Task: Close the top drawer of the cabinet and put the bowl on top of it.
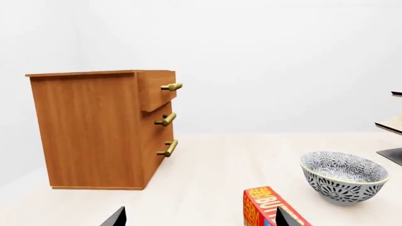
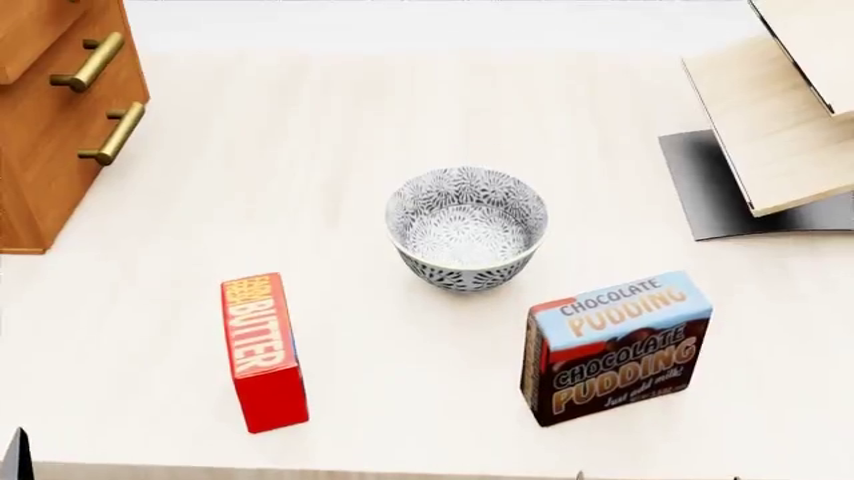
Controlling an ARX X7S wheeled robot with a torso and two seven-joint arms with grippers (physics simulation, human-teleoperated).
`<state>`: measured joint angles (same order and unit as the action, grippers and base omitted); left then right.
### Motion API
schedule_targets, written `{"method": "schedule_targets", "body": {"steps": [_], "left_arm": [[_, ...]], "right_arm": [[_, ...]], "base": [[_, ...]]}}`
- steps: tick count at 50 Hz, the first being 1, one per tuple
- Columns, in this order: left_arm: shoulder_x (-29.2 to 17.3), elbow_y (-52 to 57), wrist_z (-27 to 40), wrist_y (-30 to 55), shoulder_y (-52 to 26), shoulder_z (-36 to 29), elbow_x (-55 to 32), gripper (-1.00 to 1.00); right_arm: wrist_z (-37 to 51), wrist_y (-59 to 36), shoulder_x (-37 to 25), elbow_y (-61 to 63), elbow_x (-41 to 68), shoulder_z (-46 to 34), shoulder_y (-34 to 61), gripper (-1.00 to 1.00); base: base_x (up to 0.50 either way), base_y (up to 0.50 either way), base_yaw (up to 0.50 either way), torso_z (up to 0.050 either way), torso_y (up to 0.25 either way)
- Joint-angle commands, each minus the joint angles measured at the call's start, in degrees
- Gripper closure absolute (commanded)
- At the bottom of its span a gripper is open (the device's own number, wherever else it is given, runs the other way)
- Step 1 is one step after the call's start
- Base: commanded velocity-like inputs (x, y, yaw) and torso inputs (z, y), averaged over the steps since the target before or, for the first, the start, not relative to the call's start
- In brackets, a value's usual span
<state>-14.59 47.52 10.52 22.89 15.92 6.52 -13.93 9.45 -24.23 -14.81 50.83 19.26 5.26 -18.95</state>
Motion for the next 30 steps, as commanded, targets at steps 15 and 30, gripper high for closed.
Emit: {"method": "schedule_targets", "body": {"steps": [15, 30], "left_arm": [[-1.4, 0.5, 1.0, -0.1, 0.5, -0.6, -0.3, -1.0], [-2.0, 0.7, 1.5, -0.4, 0.6, -0.9, -0.4, -1.0]], "right_arm": [[1.5, 0.6, -1.4, 0.4, 1.1, -0.4, -0.4, -1.0], [2.3, 1.0, -2.2, 1.1, 1.6, -0.6, -0.8, -1.0]], "base": [[0.0, 0.0, 0.0, 0.05, 0.063], [0.0, 0.0, 0.0, 0.05, 0.063]]}}
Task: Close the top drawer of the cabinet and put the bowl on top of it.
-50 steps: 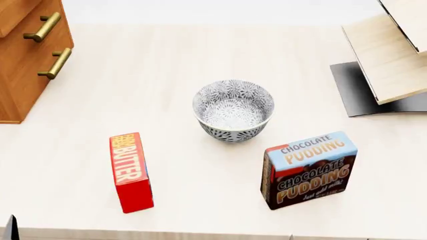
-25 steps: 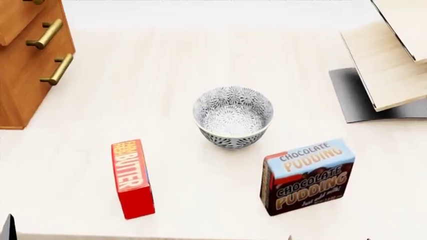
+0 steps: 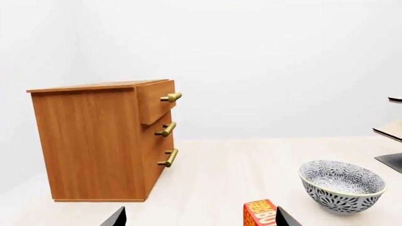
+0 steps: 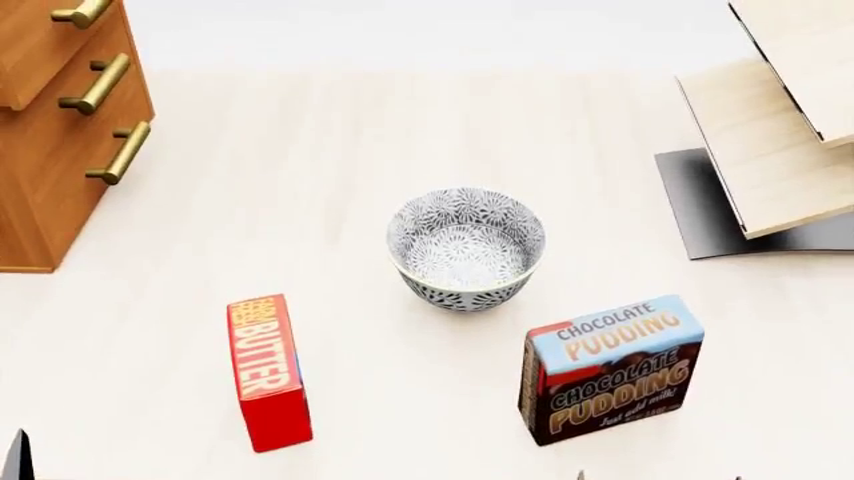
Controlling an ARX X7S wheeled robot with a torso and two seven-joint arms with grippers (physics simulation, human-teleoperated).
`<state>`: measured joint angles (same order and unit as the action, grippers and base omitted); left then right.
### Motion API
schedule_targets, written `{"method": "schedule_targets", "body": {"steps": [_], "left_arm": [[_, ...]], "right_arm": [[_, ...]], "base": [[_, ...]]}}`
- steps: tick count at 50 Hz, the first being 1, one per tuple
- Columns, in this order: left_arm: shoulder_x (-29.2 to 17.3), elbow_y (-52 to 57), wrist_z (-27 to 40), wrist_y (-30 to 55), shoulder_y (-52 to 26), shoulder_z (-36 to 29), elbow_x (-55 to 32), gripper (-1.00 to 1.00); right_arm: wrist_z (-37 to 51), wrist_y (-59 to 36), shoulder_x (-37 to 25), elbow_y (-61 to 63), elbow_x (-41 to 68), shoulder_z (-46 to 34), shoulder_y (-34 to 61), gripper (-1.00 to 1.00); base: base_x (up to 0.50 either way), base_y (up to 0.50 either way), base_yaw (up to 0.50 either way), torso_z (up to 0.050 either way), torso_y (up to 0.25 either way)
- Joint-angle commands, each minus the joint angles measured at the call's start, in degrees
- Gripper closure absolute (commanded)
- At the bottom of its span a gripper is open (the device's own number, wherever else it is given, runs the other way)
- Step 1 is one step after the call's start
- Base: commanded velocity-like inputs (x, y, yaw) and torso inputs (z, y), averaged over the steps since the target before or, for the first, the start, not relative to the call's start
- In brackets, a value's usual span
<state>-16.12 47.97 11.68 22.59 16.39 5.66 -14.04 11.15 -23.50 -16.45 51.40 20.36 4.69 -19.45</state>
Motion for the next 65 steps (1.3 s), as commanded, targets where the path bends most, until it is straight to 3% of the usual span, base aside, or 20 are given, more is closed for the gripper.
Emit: {"method": "schedule_targets", "body": {"steps": [1, 16, 44, 45, 48, 50, 53, 65], "left_arm": [[-0.5, 0.4, 0.4, -0.2, 0.3, -0.1, -0.2, -1.0], [-0.7, 0.9, 1.1, 0.5, 0.4, 0.3, -1.7, -1.0], [-1.5, 0.4, 1.6, 0.1, 0.4, -0.5, -2.0, -1.0], [-1.5, 0.4, 1.6, 0.1, 0.4, -0.5, -2.0, -1.0], [-1.6, 0.6, 1.7, 0.1, 0.6, -0.5, -2.0, -1.0], [-1.6, 0.7, 1.8, 0.1, 0.6, -0.5, -2.0, -1.0], [-1.7, 0.6, 1.7, -0.2, 0.7, -0.6, -2.1, -1.0], [-2.0, 0.2, 2.1, -0.3, 0.5, -0.8, -2.1, -1.0]], "right_arm": [[0.5, 0.8, -0.5, 0.3, 0.2, -0.2, -0.6, -1.0], [1.5, 1.1, -1.4, 1.5, 0.6, -0.4, -1.4, -1.0], [2.2, 2.9, -2.5, 2.9, 4.0, 0.9, -2.7, -1.0], [0.3, 8.1, -1.3, -1.2, 1.2, -0.7, -4.1, -1.0], [2.4, 3.3, -2.8, 2.7, 3.8, 0.4, -2.8, -1.0], [0.5, 8.4, -1.6, -1.3, 0.9, -1.1, -4.2, -1.0], [2.6, 3.5, -3.0, 2.3, 3.7, 0.1, -2.7, -1.0], [3.0, 4.3, -3.6, 2.4, 3.5, -0.4, -3.1, -1.0]], "base": [[0.0, 0.0, 0.0, 0.05, 0.062], [0.0, 0.0, 0.0, 0.048, 0.053], [0.03, 0.0, 0.0, 0.0, 0.0], [0.18, -0.04, 0.0, 0.0, 0.0], [0.17, -0.03, 0.0, 0.0, 0.0], [0.17, -0.03, 0.0, 0.0, 0.0], [0.17, -0.03, 0.0, 0.0, 0.0], [0.17, -0.03, 0.0, 0.0, 0.0]]}}
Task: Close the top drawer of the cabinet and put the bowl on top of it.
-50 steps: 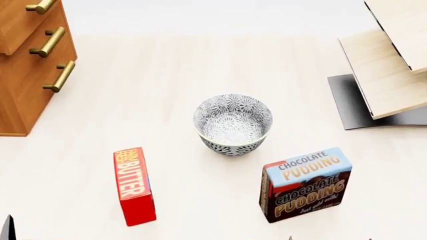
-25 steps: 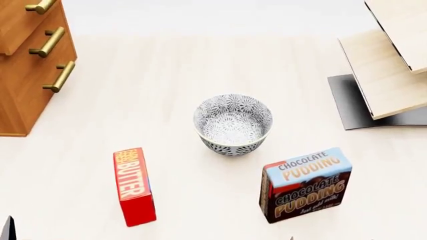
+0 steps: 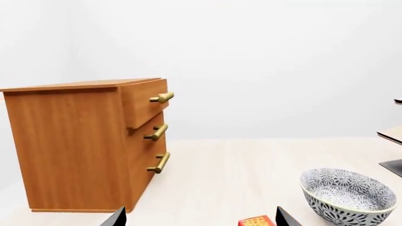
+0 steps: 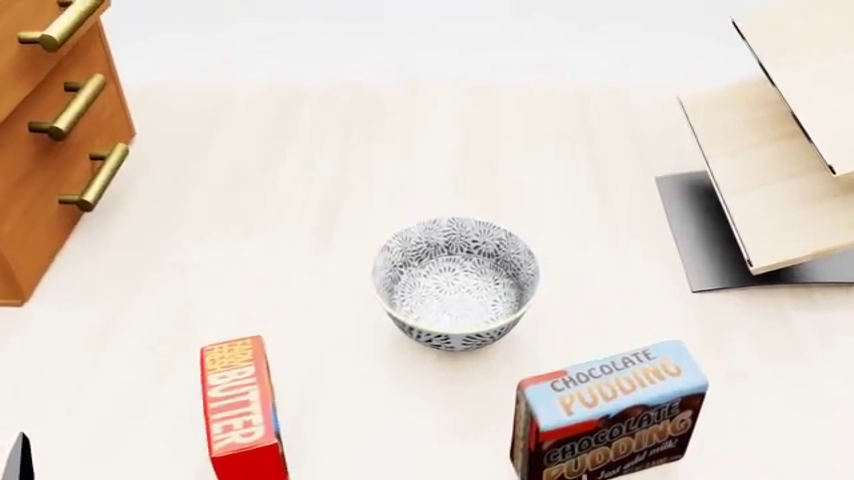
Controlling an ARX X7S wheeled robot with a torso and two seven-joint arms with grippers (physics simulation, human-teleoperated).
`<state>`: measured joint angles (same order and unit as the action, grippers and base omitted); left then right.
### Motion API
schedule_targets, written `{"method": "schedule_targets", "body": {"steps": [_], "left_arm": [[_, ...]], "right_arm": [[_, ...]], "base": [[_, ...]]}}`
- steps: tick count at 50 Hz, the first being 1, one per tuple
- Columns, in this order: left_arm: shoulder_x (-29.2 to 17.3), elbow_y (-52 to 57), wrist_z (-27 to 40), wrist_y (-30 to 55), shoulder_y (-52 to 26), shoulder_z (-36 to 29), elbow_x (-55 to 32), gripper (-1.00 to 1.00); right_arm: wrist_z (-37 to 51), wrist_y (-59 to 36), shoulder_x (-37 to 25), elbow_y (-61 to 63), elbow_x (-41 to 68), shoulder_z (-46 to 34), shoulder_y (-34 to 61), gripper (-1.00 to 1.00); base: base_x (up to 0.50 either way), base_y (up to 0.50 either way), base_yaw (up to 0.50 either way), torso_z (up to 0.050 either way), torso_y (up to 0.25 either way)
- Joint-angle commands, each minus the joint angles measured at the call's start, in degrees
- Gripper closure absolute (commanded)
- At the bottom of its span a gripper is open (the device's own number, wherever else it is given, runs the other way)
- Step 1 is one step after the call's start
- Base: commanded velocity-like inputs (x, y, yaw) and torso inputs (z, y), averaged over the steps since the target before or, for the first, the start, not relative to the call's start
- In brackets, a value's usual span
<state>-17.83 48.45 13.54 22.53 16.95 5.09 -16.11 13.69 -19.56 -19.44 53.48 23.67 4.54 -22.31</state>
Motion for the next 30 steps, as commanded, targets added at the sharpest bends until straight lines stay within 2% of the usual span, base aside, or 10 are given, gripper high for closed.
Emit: {"method": "schedule_targets", "body": {"steps": [1, 30], "left_arm": [[-0.3, -0.3, 0.2, -0.3, 0.0, -0.3, 0.0, -1.0], [-1.0, -0.2, 0.8, -1.0, 0.4, -1.3, 0.6, -1.0]], "right_arm": [[0.6, 0.2, -0.7, 0.5, 0.3, -0.3, -0.3, -1.0], [1.6, 1.0, -1.8, 0.2, 0.3, -1.1, -0.4, -1.0]], "base": [[0.18, -0.04, 0.0, 0.0, 0.0], [0.17, -0.03, 0.0, 0.0, 0.0]]}}
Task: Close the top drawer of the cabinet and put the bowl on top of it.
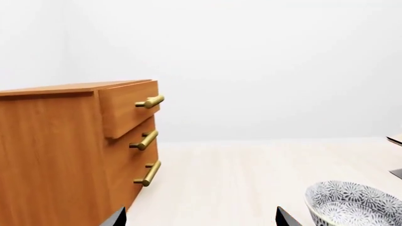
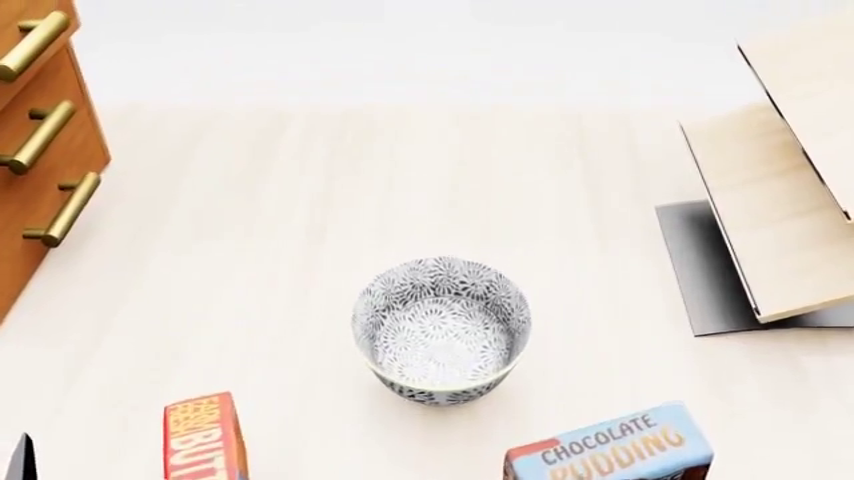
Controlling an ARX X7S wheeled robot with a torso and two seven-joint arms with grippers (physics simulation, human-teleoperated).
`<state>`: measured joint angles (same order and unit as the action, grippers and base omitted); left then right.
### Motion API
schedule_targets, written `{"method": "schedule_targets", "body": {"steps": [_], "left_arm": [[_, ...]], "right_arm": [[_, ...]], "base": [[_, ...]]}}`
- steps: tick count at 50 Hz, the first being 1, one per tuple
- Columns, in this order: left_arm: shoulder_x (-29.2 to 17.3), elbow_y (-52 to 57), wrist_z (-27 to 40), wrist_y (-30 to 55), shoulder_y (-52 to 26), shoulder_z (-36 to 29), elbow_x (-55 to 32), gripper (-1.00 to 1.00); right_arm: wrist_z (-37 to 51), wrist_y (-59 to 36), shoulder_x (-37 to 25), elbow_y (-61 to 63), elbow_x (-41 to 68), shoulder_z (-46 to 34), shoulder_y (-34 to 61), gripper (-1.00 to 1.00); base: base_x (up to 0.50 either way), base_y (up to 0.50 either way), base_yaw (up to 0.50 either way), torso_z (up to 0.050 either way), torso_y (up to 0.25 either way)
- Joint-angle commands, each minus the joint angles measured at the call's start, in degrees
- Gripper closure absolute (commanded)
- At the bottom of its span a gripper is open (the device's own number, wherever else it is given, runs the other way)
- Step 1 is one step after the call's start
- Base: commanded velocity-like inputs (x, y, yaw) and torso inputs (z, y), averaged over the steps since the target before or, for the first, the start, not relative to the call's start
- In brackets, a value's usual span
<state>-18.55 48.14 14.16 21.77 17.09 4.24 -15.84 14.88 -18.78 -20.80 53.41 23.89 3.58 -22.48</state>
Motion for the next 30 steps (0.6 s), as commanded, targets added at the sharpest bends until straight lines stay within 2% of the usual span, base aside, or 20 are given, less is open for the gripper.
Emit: {"method": "schedule_targets", "body": {"steps": [1, 11, 12, 13, 15, 17, 20, 21, 23, 25, 26, 30], "left_arm": [[-0.3, 0.1, 0.3, -0.1, 0.2, -0.5, 0.3, -1.0], [-0.6, 0.1, 0.4, -0.3, 0.2, -0.4, 0.0, -1.0], [-0.6, 0.0, 0.4, -0.4, 0.2, -0.5, 0.0, -1.0], [-0.6, 0.0, 0.4, -0.4, 0.3, -0.5, 0.0, -1.0], [-0.7, 0.0, 0.5, -0.4, 0.3, -0.6, 0.0, -1.0], [-0.7, 0.1, 0.6, -0.3, 0.2, -0.6, -0.1, -1.0], [-0.8, 0.1, 0.6, -0.4, 0.3, -0.6, -0.1, -1.0], [-0.8, 0.2, 0.6, -0.4, 0.4, -0.6, -0.2, -1.0], [-0.9, 0.3, 0.6, -0.4, 0.5, -0.5, -0.3, -1.0], [-0.9, 0.3, 0.7, -0.3, 0.4, -0.5, -0.4, -1.0], [-0.9, 0.0, 0.8, -0.3, 0.2, -0.5, -0.4, -1.0], [-1.0, 0.2, 0.8, -0.3, 0.4, -0.9, -0.1, -1.0]], "right_arm": [[0.5, 0.1, -0.5, 0.4, 0.2, -0.1, -0.3, -1.0], [1.0, 1.3, -1.1, 1.7, 0.5, 0.8, -1.9, -1.0], [-1.6, 8.1, 0.7, -3.8, -3.3, -1.2, -3.7, -1.0], [0.0, 4.3, -0.4, -0.5, -1.1, -0.1, -2.9, -1.0], [-2.0, 9.8, 1.0, -5.0, -3.9, -1.6, -4.1, -1.0], [1.3, 2.0, -1.4, 1.5, 0.5, 0.6, -2.3, -1.0], [1.6, 2.0, -1.6, 1.7, 0.8, 0.8, -2.4, -1.0], [-1.5, 10.2, 0.6, -4.8, -3.7, -1.6, -4.5, -1.0], [-2.0, 12.2, 1.0, -6.0, -4.5, -1.8, -5.2, -1.0], [1.7, 3.8, -1.8, 1.5, 0.4, 0.7, -3.4, -1.0], [-1.0, 10.6, 0.2, -4.3, -3.4, -1.4, -5.0, -1.0], [-1.6, 12.7, 0.7, -6.0, -4.3, -1.9, -5.4, -1.0]], "base": [[0.18, -0.03, 0.0, 0.0, 0.0], [0.17, -0.03, 0.0, 0.0, 0.0], [0.18, -0.04, 0.0, 0.0, 0.0], [0.17, -0.03, 0.0, 0.0, 0.0], [0.17, -0.03, 0.0, 0.0, 0.0], [0.17, -0.03, 0.0, 0.0, 0.0], [0.18, -0.03, 0.0, 0.0, 0.0], [0.18, -0.04, 0.0, 0.0, 0.0], [0.18, -0.03, 0.0, 0.0, 0.0], [0.18, -0.03, 0.0, 0.0, 0.0], [0.18, -0.04, 0.0, 0.0, 0.0], [0.19, -0.04, 0.0, 0.0, 0.0]]}}
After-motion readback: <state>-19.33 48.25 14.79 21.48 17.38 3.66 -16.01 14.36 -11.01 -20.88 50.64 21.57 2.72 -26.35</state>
